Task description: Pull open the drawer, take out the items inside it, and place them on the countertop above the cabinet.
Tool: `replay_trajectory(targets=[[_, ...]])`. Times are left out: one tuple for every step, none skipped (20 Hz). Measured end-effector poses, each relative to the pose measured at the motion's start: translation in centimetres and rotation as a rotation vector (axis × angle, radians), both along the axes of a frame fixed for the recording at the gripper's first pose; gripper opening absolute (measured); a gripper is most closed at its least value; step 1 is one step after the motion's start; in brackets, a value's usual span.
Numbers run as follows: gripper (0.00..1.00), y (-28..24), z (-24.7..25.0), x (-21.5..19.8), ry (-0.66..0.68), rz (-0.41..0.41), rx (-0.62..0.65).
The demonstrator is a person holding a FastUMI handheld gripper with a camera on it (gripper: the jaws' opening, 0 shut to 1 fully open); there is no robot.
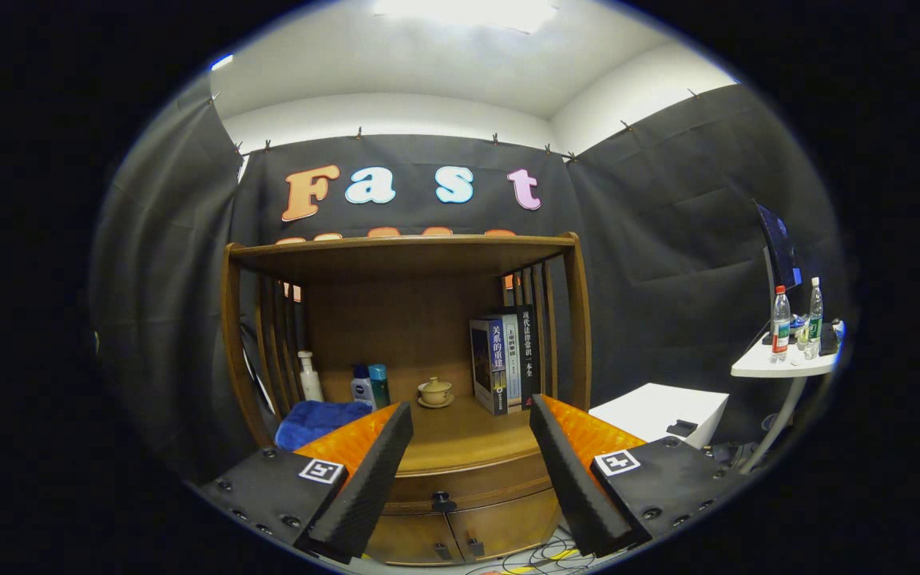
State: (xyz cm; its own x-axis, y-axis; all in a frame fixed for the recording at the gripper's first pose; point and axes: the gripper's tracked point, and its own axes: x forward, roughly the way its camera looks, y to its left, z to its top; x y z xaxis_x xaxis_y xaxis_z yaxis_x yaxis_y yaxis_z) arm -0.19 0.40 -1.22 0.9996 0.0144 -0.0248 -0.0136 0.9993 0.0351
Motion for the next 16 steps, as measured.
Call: replay_trajectory(targets=[[0.98, 0.1, -0.2, 0.1, 0.003, 0.004, 0.005], [0.98, 0.2, -0.5, 0.2, 0.007, 0.006, 0.01], [0.98, 0.2, -0.6, 0.3, 0.011, 0.009, 0.014], [0.98, 0.3, -0.9, 0.3, 0.015, 0.012, 0.017], [0.98, 0.4, -0.9, 0.3, 0.018, 0.015, 0.018], [0.98, 0.5, -1.1, 0.3, 0.018, 0.017, 0.02], [0.98, 0.8, -1.1, 0.4, 0.019, 0.022, 0.021], [0.98, 1.0, -1.3, 0.5, 0.022, 0.029, 0.02], [0.98, 1.3, -1.5, 0.6, 0.025, 0.034, 0.019], [0.98, 1.5, -1.9, 0.6, 0.03, 0.038, 0.018], [0.98, 1.7, -2.2, 0.8, 0.037, 0.042, 0.018], [0.98, 1.9, -2.7, 0.8, 0.043, 0.047, 0.021], [0.98, 2.3, -3.0, 0.9, 0.049, 0.054, 0.025], [0.98, 2.6, -3.4, 1.0, 0.053, 0.062, 0.028], [0.98, 2.8, -3.7, 1.2, 0.054, 0.068, 0.029], [0.98, 2.9, -4.1, 1.4, 0.052, 0.073, 0.029]])
